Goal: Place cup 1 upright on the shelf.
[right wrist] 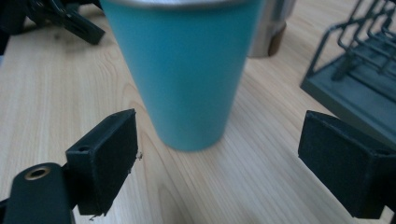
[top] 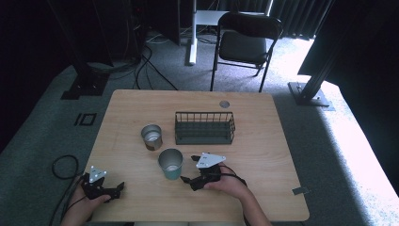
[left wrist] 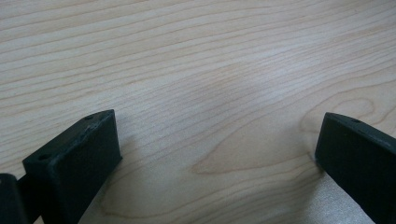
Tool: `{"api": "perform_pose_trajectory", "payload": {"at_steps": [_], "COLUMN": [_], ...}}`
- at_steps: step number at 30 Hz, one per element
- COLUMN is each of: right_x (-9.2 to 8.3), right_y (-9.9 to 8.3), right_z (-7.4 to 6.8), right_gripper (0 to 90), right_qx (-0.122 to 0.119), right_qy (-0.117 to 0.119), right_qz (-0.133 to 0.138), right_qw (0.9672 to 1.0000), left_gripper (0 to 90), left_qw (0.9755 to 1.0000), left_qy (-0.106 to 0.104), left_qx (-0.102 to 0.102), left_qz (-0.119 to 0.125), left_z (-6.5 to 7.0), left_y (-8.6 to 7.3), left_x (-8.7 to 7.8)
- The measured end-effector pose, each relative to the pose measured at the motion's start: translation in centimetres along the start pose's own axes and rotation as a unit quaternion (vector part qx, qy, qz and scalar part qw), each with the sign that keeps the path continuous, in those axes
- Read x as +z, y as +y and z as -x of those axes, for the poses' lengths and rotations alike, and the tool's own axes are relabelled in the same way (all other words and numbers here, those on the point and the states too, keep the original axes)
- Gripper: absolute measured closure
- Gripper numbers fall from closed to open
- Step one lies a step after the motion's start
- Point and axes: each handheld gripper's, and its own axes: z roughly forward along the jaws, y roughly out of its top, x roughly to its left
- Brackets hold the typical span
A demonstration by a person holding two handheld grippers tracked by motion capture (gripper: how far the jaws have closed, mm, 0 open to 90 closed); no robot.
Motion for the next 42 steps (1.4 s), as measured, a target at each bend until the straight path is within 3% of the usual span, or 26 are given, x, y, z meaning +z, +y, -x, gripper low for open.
{"api": "perform_pose_trajectory", "payload": {"at_steps": [6,12,18,24,29,31,36,42], "right_x": [0.8,1.3,1.9,3.1,3.5,3.7,4.0,4.2], "right_y": [0.5,0.8,1.2,1.7,1.9,2.1,2.3,2.4], "right_z": [-0.5,-0.9,-1.2,-1.3,-1.3,-1.3,-1.3,-1.4], "right_gripper": [11.6,11.7,11.3,11.3,11.3,11.3,11.3,11.3], "right_qx": [-0.007,-0.022,-0.011,-0.013,-0.006,0.002,0.010,0.001], "right_qy": [0.012,0.016,0.022,0.019,0.016,0.016,0.018,0.005], "right_qz": [0.013,0.007,0.017,0.037,0.052,0.071,0.081,0.096], "right_qw": [0.9998,0.9996,0.9996,0.9991,0.9985,0.9974,0.9965,0.9954], "left_gripper": [0.6,0.6,0.6,0.6,0.6,0.6,0.6,0.6], "left_qw": [1.0000,1.0000,1.0000,1.0000,1.0000,1.0000,1.0000,1.0000], "left_qy": [0.000,0.000,0.000,0.000,0.000,0.000,0.000,0.000], "left_qx": [0.000,0.000,0.000,0.000,0.000,0.000,0.000,0.000], "left_qz": [0.000,0.000,0.000,0.000,0.000,0.000,0.000,0.000], "left_z": [0.0,0.0,0.0,0.0,0.0,0.0,0.0,0.0], "left_y": [0.0,0.0,0.0,0.0,0.0,0.0,0.0,0.0], "left_x": [0.0,0.0,0.0,0.0,0.0,0.0,0.0,0.0]}}
